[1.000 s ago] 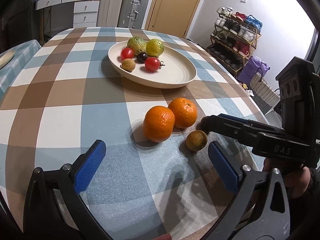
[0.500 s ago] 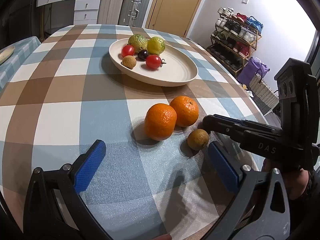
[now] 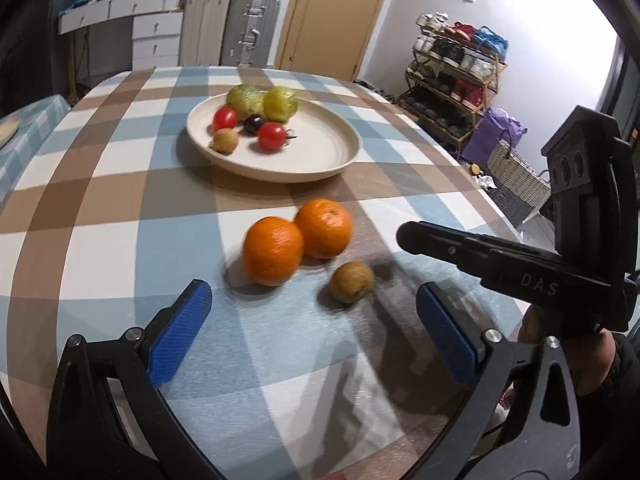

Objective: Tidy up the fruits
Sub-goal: 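Grasp the other brown kiwi with the left gripper while the right gripper holds its plum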

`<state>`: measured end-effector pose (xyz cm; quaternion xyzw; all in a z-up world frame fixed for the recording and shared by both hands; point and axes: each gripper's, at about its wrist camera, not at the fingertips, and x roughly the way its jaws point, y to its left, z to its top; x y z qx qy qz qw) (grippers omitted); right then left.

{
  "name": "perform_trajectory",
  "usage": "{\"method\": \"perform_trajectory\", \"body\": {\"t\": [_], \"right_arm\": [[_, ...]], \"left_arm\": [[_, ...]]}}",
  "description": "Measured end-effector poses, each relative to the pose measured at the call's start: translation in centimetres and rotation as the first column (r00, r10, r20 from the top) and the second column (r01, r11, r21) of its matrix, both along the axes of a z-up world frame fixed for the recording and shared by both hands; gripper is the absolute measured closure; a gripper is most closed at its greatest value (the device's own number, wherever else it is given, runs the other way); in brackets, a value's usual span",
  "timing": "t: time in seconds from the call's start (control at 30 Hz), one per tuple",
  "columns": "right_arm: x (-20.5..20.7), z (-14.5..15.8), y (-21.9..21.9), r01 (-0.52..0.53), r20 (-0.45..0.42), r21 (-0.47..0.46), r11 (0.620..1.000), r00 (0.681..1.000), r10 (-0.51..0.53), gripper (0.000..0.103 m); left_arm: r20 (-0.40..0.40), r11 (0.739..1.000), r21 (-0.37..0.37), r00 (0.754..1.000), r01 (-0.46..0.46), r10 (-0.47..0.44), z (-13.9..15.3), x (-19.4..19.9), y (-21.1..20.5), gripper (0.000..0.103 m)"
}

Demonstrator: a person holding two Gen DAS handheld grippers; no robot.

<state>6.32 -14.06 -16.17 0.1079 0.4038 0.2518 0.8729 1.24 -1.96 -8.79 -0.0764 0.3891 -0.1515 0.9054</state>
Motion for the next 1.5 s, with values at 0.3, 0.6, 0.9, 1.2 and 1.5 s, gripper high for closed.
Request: {"method": "perform_trajectory", "body": {"t": [0.3,0.6,0.9,1.2,1.5], "right_arm": [[-1.0,0.4,-1.6,0.003,0.021,0.042,0.999,1.0,-0.003,0.077],[-1.4,0.3,-2.5,-0.002,0.03,0.066,0.998,1.0,0.0,0.077],[-1.5,0.1,-2.8,-0.011,0.031,0.085,0.996,0.999,0.008,0.077],[-1.4,-0.2,-3.2,-0.004,0.026,0.098,0.995,1.0,0.002,0.077],[-1.1,-0.4,-3.3,-0.001,0.013,0.092,0.996,1.0,0.0,0.077]], "left_arm": [[-0.021,0.997,0.036,0.997,0.075,-0.074,0.1,0.7,-2.7,0.013],[-0.025,0.997,0.047,0.998,0.066,-0.064,0.6,1.3,-3.0,0.036],[-0.02,0.988,0.088,0.991,0.13,-0.129,0.6,1.0,-4.4,0.058],[-0.067,0.99,0.093,0.992,0.11,-0.104,-0.8,2.3,-4.2,0.058],[-0.068,0.983,0.107,0.988,0.147,-0.14,-0.9,2.4,-4.6,0.079]]}}
